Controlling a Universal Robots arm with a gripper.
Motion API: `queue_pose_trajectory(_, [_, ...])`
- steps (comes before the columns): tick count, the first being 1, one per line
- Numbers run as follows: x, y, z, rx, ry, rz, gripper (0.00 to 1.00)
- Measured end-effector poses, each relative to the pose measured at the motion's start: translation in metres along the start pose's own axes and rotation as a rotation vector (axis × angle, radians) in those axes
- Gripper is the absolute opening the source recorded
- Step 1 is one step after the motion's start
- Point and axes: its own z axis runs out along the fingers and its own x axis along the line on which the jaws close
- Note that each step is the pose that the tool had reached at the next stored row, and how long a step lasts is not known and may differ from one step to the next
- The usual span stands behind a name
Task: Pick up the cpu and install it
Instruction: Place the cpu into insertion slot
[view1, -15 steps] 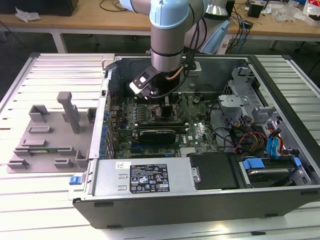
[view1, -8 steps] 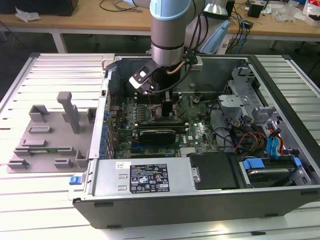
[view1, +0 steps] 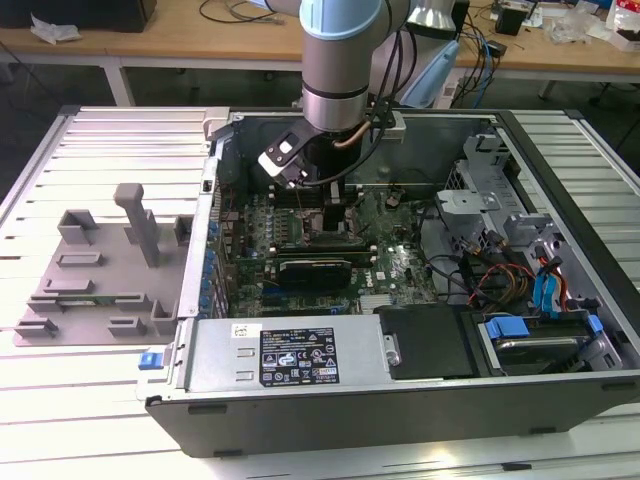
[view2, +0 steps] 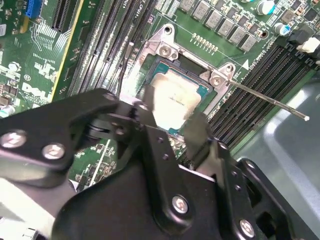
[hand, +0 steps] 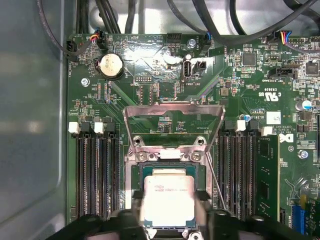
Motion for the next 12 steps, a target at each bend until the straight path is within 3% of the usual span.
queue_pose_trajectory(1, [0.0000, 0.0000, -0.0001, 0.0001, -0.0001, 0.000, 0.47])
queue_pose_trajectory(4, [0.0000, 0.0000, -0.0001, 0.0001, -0.0001, 0.000, 0.29])
queue_pose_trajectory(6, [0.0000, 0.0000, -0.0002, 0.0000, -0.0001, 0.000, 0.11])
queue_pose_trajectory(12, [-0.0001, -0.0001, -0.0002, 0.0001, -0.0002, 0.000, 0.11])
